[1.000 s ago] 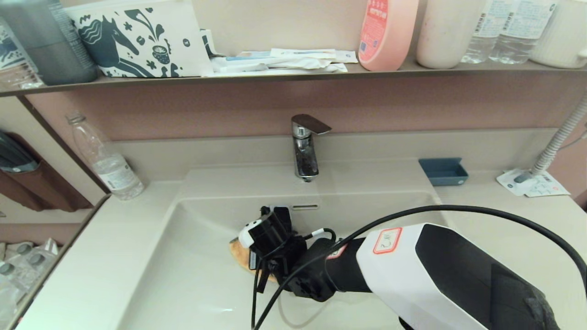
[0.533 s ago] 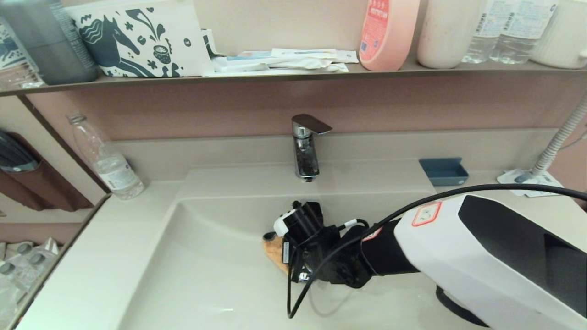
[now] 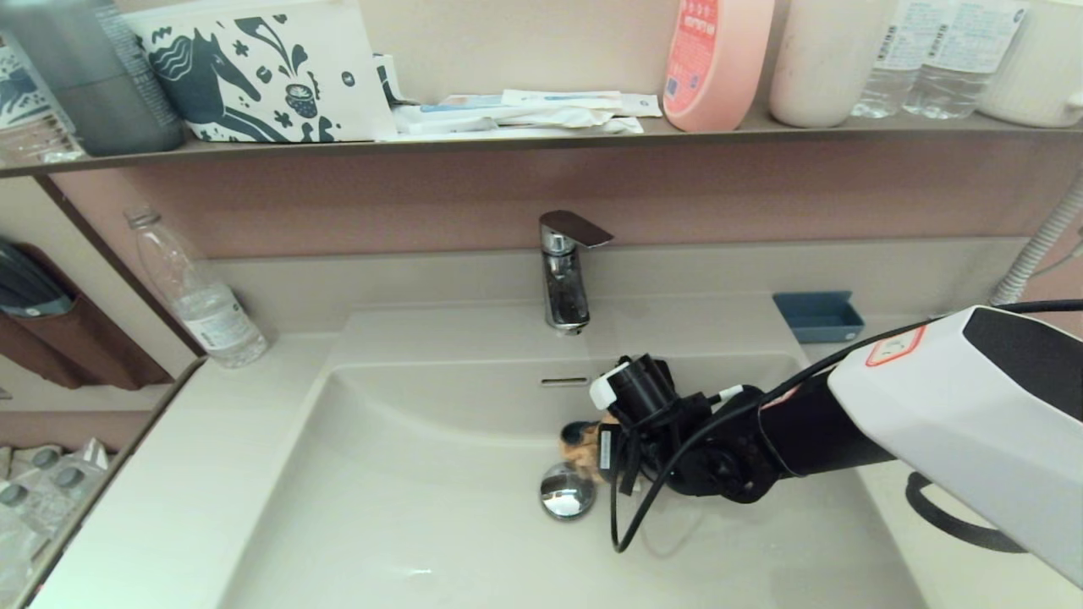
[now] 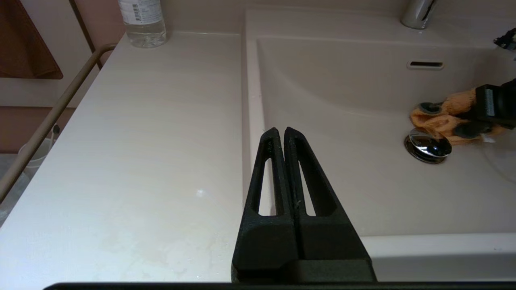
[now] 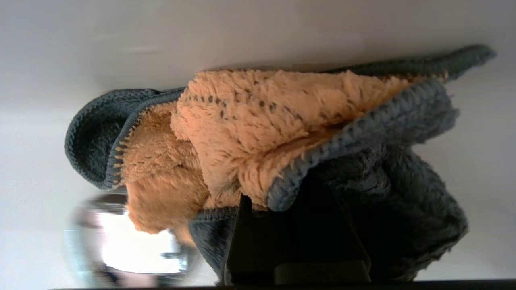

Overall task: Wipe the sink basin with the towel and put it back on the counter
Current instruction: Wipe the sink

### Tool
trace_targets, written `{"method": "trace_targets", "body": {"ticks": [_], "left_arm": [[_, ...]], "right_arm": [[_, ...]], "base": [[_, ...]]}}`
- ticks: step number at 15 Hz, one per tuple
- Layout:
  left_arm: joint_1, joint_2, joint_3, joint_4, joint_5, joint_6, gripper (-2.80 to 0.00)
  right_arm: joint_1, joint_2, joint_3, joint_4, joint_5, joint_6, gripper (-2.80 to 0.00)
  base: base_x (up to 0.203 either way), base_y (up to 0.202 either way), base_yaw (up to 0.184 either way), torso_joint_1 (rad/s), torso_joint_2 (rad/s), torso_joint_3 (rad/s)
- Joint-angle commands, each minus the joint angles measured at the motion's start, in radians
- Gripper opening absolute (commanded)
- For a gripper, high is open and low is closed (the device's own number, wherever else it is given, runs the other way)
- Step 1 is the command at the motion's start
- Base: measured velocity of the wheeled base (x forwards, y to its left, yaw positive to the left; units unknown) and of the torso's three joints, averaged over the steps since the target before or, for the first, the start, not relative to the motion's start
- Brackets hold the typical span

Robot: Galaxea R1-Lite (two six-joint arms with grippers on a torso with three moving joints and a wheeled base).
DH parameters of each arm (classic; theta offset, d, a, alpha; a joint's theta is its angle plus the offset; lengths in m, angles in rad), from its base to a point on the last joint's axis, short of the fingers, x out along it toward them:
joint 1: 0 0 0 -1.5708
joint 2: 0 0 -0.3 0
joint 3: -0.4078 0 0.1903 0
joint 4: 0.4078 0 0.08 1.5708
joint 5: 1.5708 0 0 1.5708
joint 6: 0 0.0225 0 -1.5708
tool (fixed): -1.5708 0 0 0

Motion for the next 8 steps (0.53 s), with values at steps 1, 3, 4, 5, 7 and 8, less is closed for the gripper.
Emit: {"method": "trace_targets", "body": {"ticks": [1,3,4,5,7,8], "left_arm": [[0.000,0.001,0.000,-0.001,-0.001,-0.001,-2.80],[0.000,0.001,0.000,-0.001,0.000,-0.001,-2.80],[0.000,-0.001,0.000,-0.001,0.000,-0.001,-2.80],[0.000,0.001,0.000,-0.001,0.000,0.000,-2.80],[0.000,0.001,0.000,-0.001,0.000,-0.001,-2.80],[0.000,0.001,0.000,-0.001,0.000,0.000,-2.80]], "right_arm": [[-0.022,-0.046,0.042,0.003,-0.001,-0.017,-2.80],[-0.048,-0.073,0.090,0.019,0.000,-0.076,-2.80],[-0.059,-0.085,0.104,0.047,0.001,-0.091,-2.80],[-0.065,-0.092,0.108,0.105,0.003,-0.093,-2.80],[-0.069,-0.107,0.106,0.288,0.010,-0.091,-2.80],[-0.070,-0.115,0.102,0.396,0.025,-0.091,-2.80]], "base": [[0.000,0.000,0.000,0.000,0.00,0.000],[0.000,0.000,0.000,0.000,0.00,0.000],[0.000,0.000,0.000,0.000,0.00,0.000],[0.000,0.000,0.000,0.000,0.00,0.000],[0.000,0.000,0.000,0.000,0.00,0.000],[0.000,0.000,0.000,0.000,0.00,0.000]]}}
